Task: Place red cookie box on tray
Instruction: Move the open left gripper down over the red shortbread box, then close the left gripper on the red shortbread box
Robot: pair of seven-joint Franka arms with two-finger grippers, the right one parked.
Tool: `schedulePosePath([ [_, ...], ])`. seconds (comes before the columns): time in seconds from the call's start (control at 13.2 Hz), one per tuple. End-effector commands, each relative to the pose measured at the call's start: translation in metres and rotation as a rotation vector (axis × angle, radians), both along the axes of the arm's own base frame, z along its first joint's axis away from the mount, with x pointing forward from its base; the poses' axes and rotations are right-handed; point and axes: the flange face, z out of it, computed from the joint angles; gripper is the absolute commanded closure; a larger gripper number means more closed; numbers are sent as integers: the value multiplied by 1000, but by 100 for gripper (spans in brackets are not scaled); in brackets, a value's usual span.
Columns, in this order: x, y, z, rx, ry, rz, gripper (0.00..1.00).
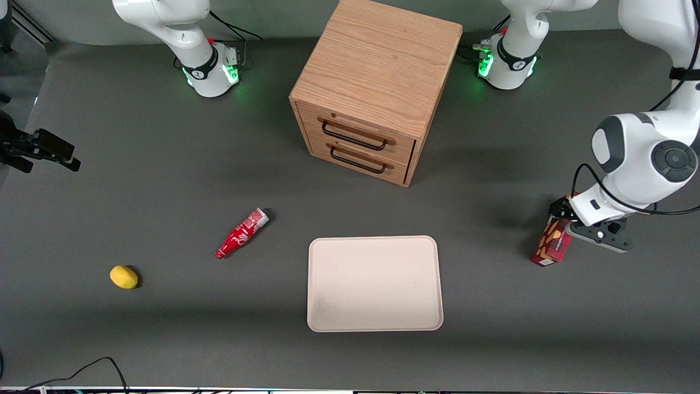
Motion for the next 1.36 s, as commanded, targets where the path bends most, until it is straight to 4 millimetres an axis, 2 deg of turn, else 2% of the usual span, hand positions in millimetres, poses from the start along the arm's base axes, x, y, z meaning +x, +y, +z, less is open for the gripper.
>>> schedulePosePath([
  [0.0, -1, 4, -32, 12, -15, -42, 0],
  [0.3, -5, 11, -58, 20, -23, -50, 0],
  [0.38, -6, 11, -60, 20, -18, -52, 0],
  [0.53, -10, 27, -61, 20, -12, -57, 0],
  [0.76, -14, 29, -63, 18, -4, -53, 0],
  [0.83, -15, 29, -64, 15, -3, -50, 5],
  [0.91, -15, 29, -63, 13, -5, -49, 21],
  [1.06, -15, 30, -62, 11, -7, -45, 68],
  [1.14, -15, 30, -62, 11, -5, -45, 88],
  [1.21, -15, 30, -62, 11, -7, -45, 100],
  [1.29, -16, 30, -63, 10, -4, -43, 100],
])
